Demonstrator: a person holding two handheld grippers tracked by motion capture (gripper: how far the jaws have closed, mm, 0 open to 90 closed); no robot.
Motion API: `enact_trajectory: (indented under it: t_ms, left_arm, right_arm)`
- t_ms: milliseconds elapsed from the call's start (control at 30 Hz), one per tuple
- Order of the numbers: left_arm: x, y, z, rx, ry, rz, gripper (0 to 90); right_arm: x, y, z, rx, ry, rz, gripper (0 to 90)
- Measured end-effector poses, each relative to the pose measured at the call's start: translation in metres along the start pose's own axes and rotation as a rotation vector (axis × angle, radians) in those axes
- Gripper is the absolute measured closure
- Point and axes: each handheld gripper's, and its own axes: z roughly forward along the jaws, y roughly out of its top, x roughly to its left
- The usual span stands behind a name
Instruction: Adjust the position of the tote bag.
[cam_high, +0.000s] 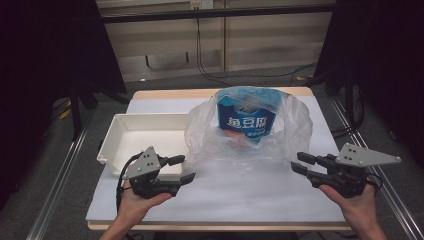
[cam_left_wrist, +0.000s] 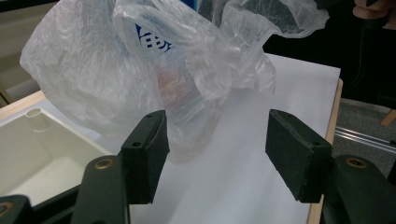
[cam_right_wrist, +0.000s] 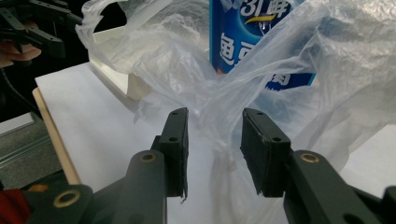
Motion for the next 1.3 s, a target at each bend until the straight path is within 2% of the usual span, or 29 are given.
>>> enact_trajectory:
  t_ms: [200,300,400,600,767,867,1067,1133,1167,1200,1233,1300]
  left_arm:
    - [0.001,0.006,0.011,-0.005,-0.024,0.011,40.7]
    - [0.000,0.010,0.016,0.002,-0.028,0.029,40.9]
    - [0.001,0.014,0.020,0.003,-0.060,0.028,41.6]
    - [0.002,0.016,0.027,0.020,-0.065,0.036,42.4]
    - [0.004,0.014,0.029,0.024,-0.068,0.024,48.0]
    - [0.004,0.014,0.030,0.039,-0.076,0.033,52.7]
    - [0.007,0.016,0.030,0.049,-0.095,0.035,61.0]
    - [0.007,0.016,0.029,0.046,-0.092,0.029,67.1]
    - [0.007,0.016,0.029,0.049,-0.104,0.022,69.7]
    - [0.007,0.017,0.029,0.053,-0.110,0.043,73.1]
    - [0.006,0.018,0.029,0.053,-0.117,0.040,76.0]
    - [0.005,0.019,0.030,0.061,-0.130,0.043,79.6]
  right_arm:
    - [-0.008,0.000,0.013,0.026,-0.012,0.014,58.5]
    - [-0.010,-0.001,0.016,0.040,-0.009,0.016,57.4]
    - [-0.010,-0.003,0.021,0.063,-0.010,0.011,55.2]
    - [-0.011,-0.012,0.028,0.099,-0.014,0.021,53.8]
    - [-0.010,-0.016,0.034,0.126,0.010,0.015,61.4]
    - [-0.009,-0.012,0.038,0.130,0.043,0.009,67.3]
    - [-0.008,-0.007,0.044,0.145,0.065,0.003,75.5]
    - [-0.010,-0.007,0.045,0.143,0.070,0.012,80.7]
    - [-0.011,-0.007,0.045,0.139,0.066,0.015,83.8]
    - [-0.012,-0.006,0.045,0.131,0.073,0.018,86.0]
    - [-0.013,-0.006,0.045,0.116,0.099,0.020,87.2]
    - [-0.013,-0.004,0.045,0.108,0.109,0.014,88.6]
